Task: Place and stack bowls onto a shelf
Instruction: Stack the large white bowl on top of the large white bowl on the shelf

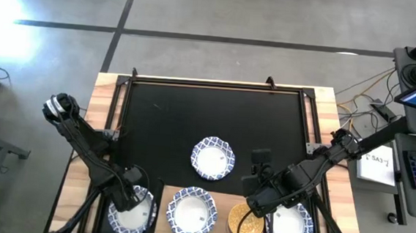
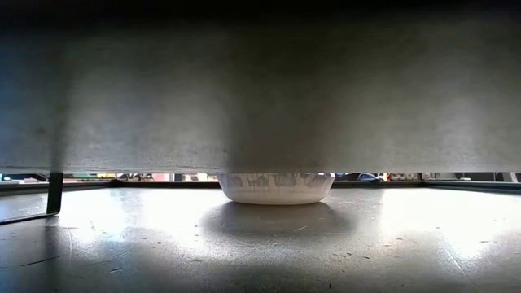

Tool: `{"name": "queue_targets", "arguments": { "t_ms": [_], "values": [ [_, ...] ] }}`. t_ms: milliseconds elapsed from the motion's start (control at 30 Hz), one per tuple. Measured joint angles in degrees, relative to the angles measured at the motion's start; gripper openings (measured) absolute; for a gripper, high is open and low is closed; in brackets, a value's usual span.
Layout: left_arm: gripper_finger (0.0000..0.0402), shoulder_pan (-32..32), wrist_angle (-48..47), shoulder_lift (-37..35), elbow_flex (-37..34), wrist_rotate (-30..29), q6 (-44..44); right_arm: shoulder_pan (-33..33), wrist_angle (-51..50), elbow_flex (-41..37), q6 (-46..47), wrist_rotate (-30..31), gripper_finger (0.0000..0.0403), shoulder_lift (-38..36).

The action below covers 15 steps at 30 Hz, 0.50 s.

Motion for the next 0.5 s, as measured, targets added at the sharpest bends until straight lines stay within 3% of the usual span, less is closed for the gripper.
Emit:
{"name": "queue_targets", "arguments": {
  "t_ms": [233, 500],
  "values": [
    [0.0014, 0.0, 0.5, -0.4, 0.1, 0.0, -1.8, 0.0, 0.0, 0.0, 0.0, -0.1, 0.0125, 0.0],
    [0.0003, 0.0, -0.6, -3.4, 0.0, -0.1, -4.2, 0.0, 0.0, 0.0, 0.1, -0.1, 0.0125, 0.0]
  ]
}}
